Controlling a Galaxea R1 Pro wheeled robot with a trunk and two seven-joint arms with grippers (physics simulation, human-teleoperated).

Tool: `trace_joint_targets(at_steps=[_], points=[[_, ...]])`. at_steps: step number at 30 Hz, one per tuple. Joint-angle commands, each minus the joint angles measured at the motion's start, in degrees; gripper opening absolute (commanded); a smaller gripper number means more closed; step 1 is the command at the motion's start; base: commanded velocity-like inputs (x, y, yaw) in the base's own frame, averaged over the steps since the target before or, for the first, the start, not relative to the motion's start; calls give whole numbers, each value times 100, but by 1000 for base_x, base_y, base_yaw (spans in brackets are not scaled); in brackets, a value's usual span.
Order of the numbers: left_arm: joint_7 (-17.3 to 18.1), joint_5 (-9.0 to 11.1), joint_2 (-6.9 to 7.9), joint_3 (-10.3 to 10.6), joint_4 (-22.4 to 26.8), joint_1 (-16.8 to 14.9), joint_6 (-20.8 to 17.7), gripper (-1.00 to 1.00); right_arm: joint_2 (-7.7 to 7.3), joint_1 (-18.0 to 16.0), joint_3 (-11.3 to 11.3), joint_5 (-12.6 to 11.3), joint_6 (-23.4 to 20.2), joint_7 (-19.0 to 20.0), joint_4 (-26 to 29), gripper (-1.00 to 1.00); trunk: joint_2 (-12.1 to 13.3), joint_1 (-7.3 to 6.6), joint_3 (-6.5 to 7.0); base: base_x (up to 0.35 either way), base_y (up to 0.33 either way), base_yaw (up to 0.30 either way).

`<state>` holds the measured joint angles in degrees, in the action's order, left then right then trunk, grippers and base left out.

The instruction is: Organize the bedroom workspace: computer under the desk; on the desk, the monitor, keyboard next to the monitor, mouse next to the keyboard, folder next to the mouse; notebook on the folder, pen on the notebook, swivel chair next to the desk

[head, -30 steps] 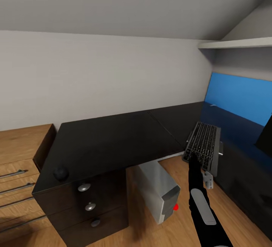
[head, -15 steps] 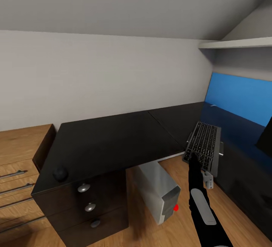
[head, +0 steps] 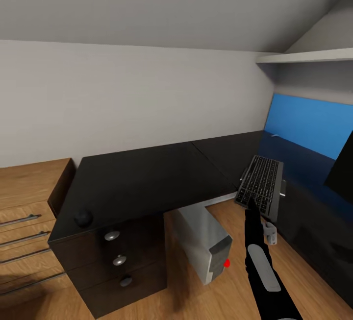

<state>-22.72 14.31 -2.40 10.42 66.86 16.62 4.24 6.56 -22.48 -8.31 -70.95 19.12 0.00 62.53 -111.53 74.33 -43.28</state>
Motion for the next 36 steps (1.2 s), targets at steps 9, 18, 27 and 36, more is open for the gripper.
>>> trace_joint_targets(at_steps=[9,18,27,36], points=[[-22,60,2,13,3,0,33,100,3,-2,4,-33,7,-7,5,100,-2,-1,-4,-5,0,0],[-22,60,2,13,3,0,33,100,3,-2,5,-25,-3,-9,5,100,-2,-1,-4,-25,36,0],[-22,63,2,13,3,0,33,100,3,-2,5,-25,-2,-9,5,100,158,-88,67,-7,11,0],[-22,63,2,13,3,0,33,100,3,-2,5,-17,0,-9,5,100,279,-154,121,0,1,0]])
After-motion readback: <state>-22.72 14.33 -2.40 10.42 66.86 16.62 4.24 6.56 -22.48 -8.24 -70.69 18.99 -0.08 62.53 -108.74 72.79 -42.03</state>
